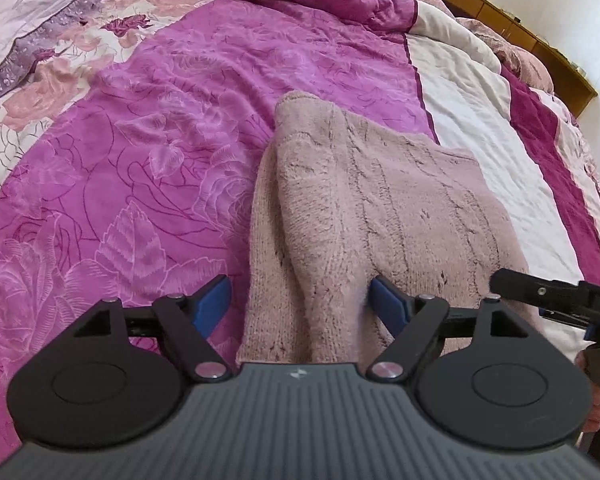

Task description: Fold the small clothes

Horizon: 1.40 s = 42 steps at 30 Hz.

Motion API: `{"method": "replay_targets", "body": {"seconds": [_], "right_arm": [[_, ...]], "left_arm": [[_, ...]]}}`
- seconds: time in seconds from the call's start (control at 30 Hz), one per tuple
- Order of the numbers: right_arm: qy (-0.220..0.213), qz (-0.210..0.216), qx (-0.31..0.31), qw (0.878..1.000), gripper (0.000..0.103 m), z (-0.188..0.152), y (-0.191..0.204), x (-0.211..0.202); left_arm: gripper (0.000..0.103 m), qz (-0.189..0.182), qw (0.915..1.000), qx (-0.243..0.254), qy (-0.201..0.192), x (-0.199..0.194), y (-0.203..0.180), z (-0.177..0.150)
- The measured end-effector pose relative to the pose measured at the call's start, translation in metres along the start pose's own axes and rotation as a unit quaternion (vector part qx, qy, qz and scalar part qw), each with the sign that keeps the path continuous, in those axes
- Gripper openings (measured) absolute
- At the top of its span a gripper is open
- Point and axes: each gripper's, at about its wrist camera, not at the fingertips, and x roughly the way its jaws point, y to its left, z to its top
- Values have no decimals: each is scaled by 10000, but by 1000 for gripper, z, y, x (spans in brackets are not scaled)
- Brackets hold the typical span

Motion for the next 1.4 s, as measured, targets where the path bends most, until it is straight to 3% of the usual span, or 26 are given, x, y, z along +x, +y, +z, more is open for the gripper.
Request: {"method": "replay_targets", "body": {"seconds": [0.17, 0.33, 0.4, 0.43, 0.5, 0.57, 0.77, 0.97, 1.2, 1.4], "right_arm": [[28, 185, 226, 9996, 75, 1, -7, 11], [39, 311, 322, 9990, 74, 6, -7, 19], [-11, 353, 286, 9990, 59, 10, -2, 18], [-94, 406, 215, 9989, 57, 11, 3, 14], [-248, 479, 35, 9985, 52, 14, 10, 7], [-364, 526, -116, 9979, 50, 18, 20, 0], [-723, 683, -202, 9948, 48, 34, 35, -42], [-1041, 498, -195, 9931, 48, 40, 15, -108], [-1072, 134, 407, 9933, 48, 8, -40, -162], [-718, -385, 1082, 9908, 48, -31, -91, -151]], "left_arm": [[83, -210, 9997, -127, -6, 5, 5, -1], [80, -868, 9954, -390, -74, 15, 3, -4], [69, -860, 9951, -428, -217, 16, 2, -6], [65, -840, 9952, -413, -290, 15, 0, -7], [48, -831, 9950, -350, -435, 9, -2, -8], [43, -904, 9942, -313, -501, 3, -3, -6], [39, -1217, 9901, -194, -670, -21, -26, -5], [39, -1758, 9810, -101, -820, -33, -76, -7], [38, -2138, 9759, 253, -346, -24, -143, -36], [38, -1705, 9827, 696, 193, -4, -167, -74]]}}
